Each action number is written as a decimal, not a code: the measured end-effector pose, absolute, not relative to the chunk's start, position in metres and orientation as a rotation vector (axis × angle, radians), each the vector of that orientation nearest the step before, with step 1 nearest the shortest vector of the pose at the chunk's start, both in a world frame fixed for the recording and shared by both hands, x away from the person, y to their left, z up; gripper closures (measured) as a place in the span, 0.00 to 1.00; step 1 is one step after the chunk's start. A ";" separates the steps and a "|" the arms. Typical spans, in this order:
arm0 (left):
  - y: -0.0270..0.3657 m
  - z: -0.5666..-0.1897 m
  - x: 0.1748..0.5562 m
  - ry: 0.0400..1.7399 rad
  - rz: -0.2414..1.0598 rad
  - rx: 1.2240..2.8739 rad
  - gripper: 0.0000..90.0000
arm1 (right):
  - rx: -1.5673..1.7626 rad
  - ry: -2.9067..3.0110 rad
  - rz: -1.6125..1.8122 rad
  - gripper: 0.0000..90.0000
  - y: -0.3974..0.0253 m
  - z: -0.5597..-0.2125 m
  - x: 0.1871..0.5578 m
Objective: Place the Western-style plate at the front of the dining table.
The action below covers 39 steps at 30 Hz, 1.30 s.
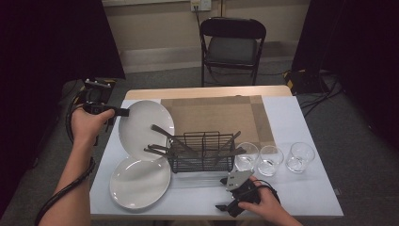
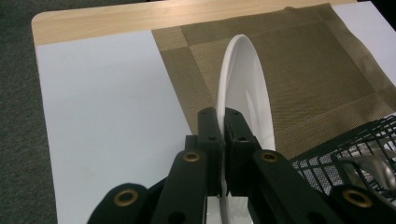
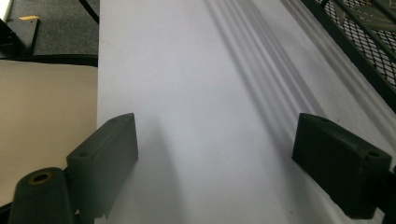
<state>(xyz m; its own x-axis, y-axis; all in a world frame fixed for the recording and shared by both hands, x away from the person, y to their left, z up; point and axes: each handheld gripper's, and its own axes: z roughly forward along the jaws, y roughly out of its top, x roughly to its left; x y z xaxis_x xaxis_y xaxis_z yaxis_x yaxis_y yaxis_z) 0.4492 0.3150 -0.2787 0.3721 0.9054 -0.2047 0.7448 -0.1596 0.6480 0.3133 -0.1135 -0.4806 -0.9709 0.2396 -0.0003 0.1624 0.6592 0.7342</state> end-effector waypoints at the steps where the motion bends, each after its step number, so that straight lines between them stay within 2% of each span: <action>1: 0.315 -0.279 0.450 1.419 0.303 1.955 0.97 | 0.337 2.772 1.212 0.15 -0.113 -0.481 0.313; 39: 0.281 -0.289 0.490 1.368 0.311 1.969 0.97 | 0.340 2.770 1.215 0.15 -0.114 -0.481 0.313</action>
